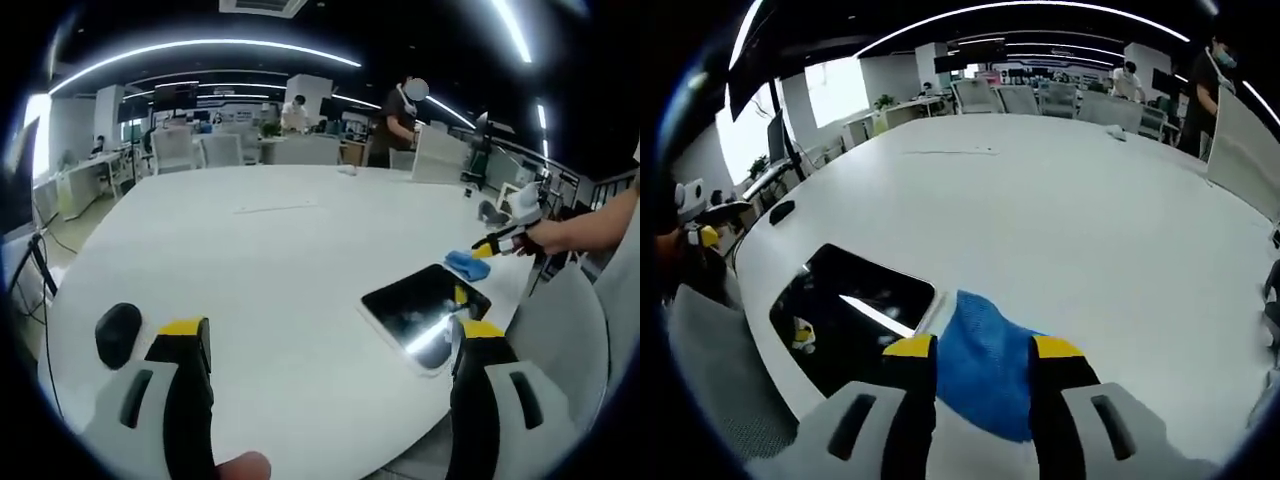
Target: Wipe the mirror surface with the cleaning cloth until all visible marks leave the cleaned area.
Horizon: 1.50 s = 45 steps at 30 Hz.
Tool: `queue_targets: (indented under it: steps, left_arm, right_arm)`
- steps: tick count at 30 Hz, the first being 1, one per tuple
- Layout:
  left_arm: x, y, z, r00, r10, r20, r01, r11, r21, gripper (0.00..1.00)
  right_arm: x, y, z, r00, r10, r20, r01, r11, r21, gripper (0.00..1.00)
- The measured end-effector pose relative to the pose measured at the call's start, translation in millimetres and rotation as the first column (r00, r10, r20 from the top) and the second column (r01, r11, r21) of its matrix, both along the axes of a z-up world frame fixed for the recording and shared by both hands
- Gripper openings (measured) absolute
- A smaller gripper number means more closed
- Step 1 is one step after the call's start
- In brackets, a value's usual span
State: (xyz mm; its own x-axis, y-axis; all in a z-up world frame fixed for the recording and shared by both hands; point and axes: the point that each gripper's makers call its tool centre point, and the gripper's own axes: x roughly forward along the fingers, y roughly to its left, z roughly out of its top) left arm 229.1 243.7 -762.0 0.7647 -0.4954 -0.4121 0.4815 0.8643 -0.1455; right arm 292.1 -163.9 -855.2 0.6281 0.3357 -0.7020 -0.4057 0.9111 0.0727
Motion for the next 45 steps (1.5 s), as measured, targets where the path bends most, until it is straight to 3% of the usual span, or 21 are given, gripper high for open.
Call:
queue_targets:
  steps: [4, 12, 17, 22, 26, 30, 36, 39, 45]
  left_arm:
    - [2.7, -1.3, 0.8, 1.0, 0.005, 0.005, -0.005, 1.0, -0.007, 0.99]
    - [5.5, -6.4, -1.7, 1.0, 0.0, -0.001, 0.0, 1.0, -0.009, 0.99]
    - [7.1, -8.9, -1.8, 1.0, -0.001, -0.003, 0.001, 1.0, -0.01, 0.99]
    - [9.1, -8.2, -0.7, 1.0, -0.002, -0.001, 0.002, 1.0, -0.004, 0.99]
    - [10.0, -7.9, -1.2, 1.0, 0.001, -0.003, -0.001, 1.0, -0.005, 0.99]
    - [9.5, -8.6, -1.2, 1.0, 0.002, -0.001, -0.002, 1.0, -0.005, 0.99]
    - [7.2, -12.8, -6.4, 1.0, -0.011, -0.015, 0.011, 1.0, 0.0, 0.99]
    - [9.4, -13.2, -3.0, 1.0, -0.016, -0.008, 0.016, 1.0, 0.001, 0.99]
    - [10.8, -11.2, -3.4, 1.0, -0.017, -0.008, 0.017, 1.0, 0.002, 0.99]
  right_arm:
    - [-1.6, -1.0, -9.1, 1.0, -0.006, -0.018, 0.006, 1.0, -0.02, 0.24]
    - [-3.2, 0.9, -17.9, 0.998, -0.039, -0.053, 0.04, 0.999, 0.03, 0.2]
    - [-0.1, 1.2, -21.5, 0.998, -0.037, -0.059, 0.038, 0.999, 0.021, 0.19]
    - [-0.7, -9.7, -31.0, 0.997, -0.041, -0.073, 0.035, 0.996, -0.085, 0.19]
    - [0.1, -6.4, -31.0, 0.999, 0.008, -0.036, -0.013, 0.991, -0.133, 0.18]
    - [-0.6, -0.5, -31.0, 0.999, 0.004, -0.035, -0.008, 0.993, -0.115, 0.04]
    - [2.9, -4.1, -30.0, 0.996, -0.056, -0.075, 0.051, 0.996, -0.068, 0.01]
    - [0.0, -2.1, -26.8, 0.988, -0.106, -0.116, 0.107, 0.994, -0.003, 0.0]
    - [5.3, 12.0, -9.3, 0.989, -0.107, -0.104, 0.116, 0.99, 0.076, 0.01]
